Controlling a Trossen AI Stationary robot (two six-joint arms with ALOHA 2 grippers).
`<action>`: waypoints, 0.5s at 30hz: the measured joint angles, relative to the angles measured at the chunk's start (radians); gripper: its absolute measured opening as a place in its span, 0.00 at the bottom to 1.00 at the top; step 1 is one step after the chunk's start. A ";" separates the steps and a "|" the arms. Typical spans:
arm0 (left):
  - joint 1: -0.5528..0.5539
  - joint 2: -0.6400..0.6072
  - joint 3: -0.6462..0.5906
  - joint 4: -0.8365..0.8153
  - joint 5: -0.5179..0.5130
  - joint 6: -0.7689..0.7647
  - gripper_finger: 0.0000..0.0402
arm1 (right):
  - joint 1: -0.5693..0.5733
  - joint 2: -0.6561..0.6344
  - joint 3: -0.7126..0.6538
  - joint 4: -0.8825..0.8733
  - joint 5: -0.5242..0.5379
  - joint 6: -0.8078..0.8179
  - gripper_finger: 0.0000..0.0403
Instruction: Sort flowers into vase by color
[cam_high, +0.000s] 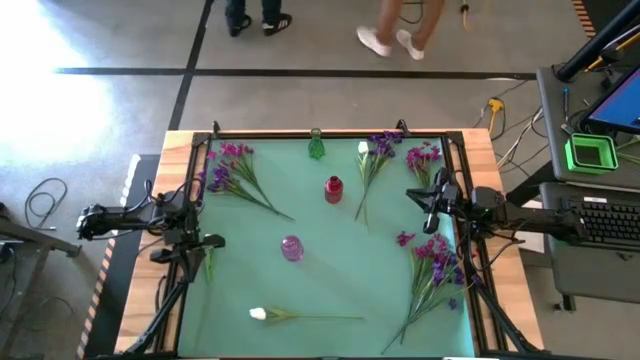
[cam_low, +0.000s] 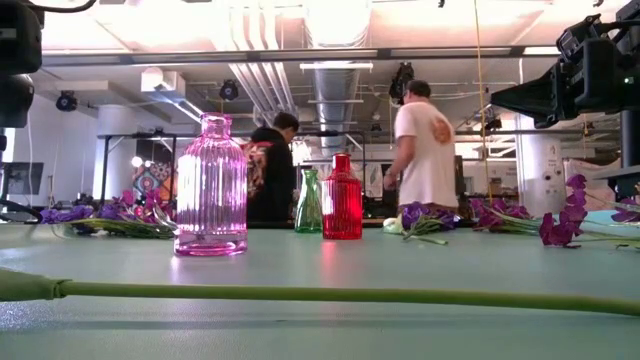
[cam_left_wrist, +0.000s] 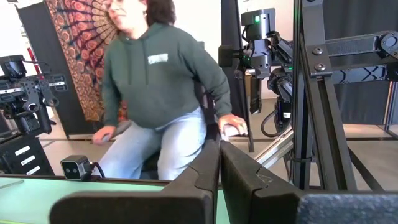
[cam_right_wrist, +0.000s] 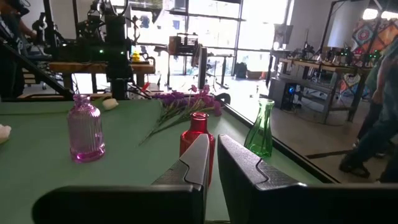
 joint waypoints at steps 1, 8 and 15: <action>0.000 0.000 0.000 0.000 0.000 0.000 0.00 | 0.000 0.000 0.000 0.000 0.000 0.000 0.07; 0.000 0.000 0.000 0.000 0.000 0.000 0.00 | 0.000 0.000 0.000 0.000 0.000 0.000 0.07; 0.005 0.000 0.000 0.006 -0.002 0.041 0.00 | 0.000 0.000 0.000 0.000 0.000 0.000 0.07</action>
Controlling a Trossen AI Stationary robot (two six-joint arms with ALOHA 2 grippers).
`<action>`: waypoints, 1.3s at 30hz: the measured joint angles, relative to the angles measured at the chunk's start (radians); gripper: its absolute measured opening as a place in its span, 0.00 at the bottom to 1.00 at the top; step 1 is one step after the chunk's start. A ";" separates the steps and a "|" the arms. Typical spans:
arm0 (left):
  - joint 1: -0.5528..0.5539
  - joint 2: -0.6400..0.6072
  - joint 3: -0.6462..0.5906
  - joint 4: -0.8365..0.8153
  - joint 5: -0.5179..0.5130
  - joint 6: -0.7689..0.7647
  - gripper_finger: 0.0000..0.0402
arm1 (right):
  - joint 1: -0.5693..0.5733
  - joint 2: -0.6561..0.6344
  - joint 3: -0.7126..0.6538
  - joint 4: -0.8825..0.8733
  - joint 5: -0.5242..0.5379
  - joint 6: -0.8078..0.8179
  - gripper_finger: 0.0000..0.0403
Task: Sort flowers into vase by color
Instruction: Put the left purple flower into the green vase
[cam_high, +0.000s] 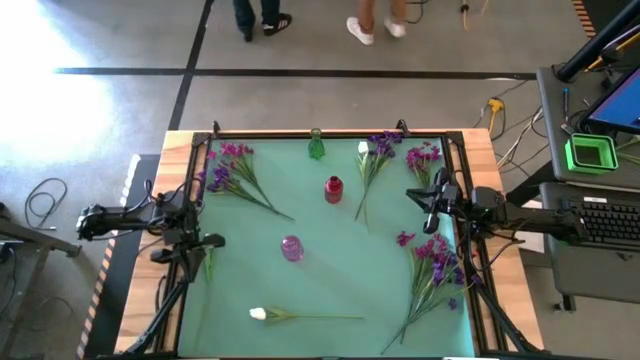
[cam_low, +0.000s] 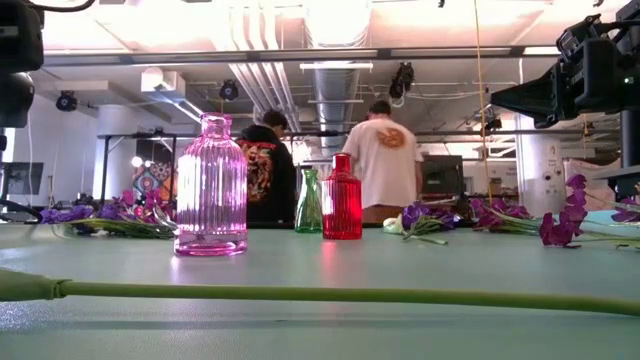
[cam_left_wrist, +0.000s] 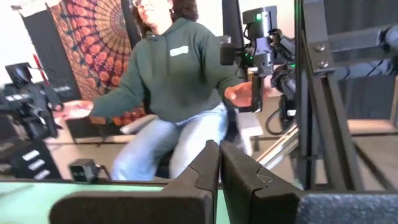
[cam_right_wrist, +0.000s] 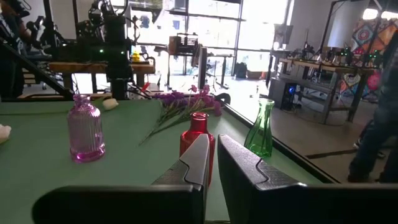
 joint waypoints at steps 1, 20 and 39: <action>0.000 0.000 0.000 0.000 0.000 0.009 0.00 | 0.000 0.000 0.000 0.000 0.000 0.000 0.07; -0.044 0.000 0.000 0.489 0.013 0.267 0.00 | 0.002 0.000 0.000 0.065 -0.091 0.550 0.07; -0.048 0.171 0.000 0.462 -1.262 -0.639 0.00 | 0.002 0.003 0.000 0.355 -0.105 0.520 0.07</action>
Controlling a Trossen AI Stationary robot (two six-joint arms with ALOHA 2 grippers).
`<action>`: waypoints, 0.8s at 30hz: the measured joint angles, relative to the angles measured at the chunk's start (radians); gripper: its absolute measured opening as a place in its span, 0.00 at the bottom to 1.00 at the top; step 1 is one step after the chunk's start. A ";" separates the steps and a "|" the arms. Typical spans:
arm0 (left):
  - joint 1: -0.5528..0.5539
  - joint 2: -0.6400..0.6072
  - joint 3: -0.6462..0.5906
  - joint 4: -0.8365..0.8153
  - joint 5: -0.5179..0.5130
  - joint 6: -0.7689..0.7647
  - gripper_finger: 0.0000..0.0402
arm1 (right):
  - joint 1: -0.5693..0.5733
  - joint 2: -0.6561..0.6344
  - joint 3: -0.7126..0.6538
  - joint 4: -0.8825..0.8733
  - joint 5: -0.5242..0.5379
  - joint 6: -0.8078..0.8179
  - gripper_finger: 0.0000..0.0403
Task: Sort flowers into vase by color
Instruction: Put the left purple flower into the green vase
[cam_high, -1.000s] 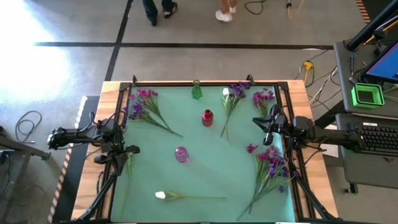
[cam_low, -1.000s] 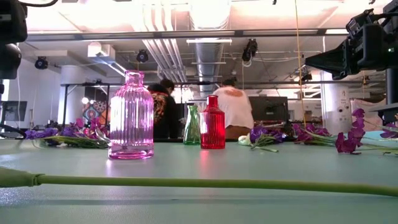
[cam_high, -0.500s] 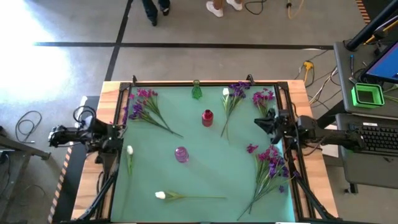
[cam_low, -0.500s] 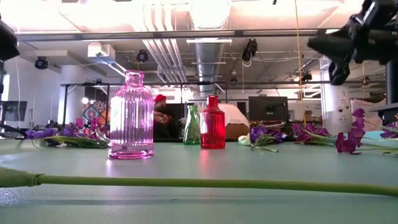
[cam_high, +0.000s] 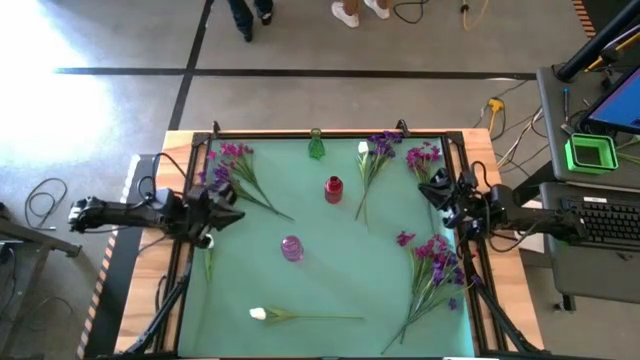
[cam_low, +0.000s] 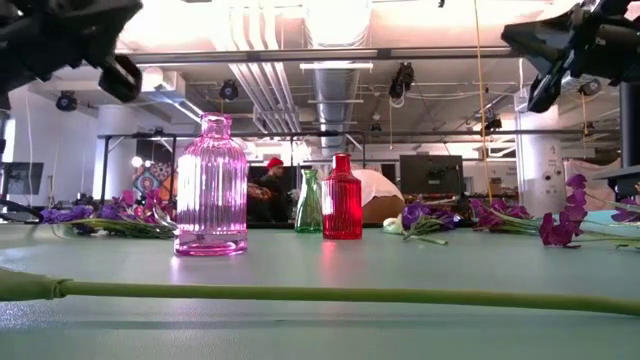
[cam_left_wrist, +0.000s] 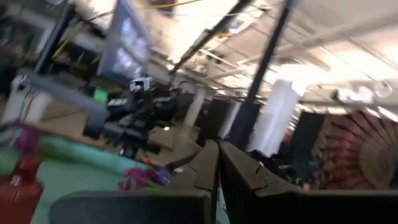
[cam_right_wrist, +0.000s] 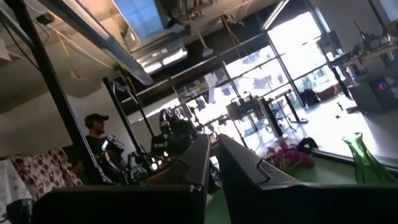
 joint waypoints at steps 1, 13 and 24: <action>0.000 0.019 0.000 0.008 -0.020 -0.023 0.00 | 0.000 0.001 0.000 0.011 0.000 -0.007 0.07; 0.002 0.276 0.059 0.172 -0.189 0.004 0.00 | 0.000 0.148 0.109 0.091 0.168 -0.135 0.07; 0.002 0.484 0.384 -0.208 -0.265 -0.004 0.00 | 0.000 0.392 0.403 -0.350 0.420 -0.110 0.07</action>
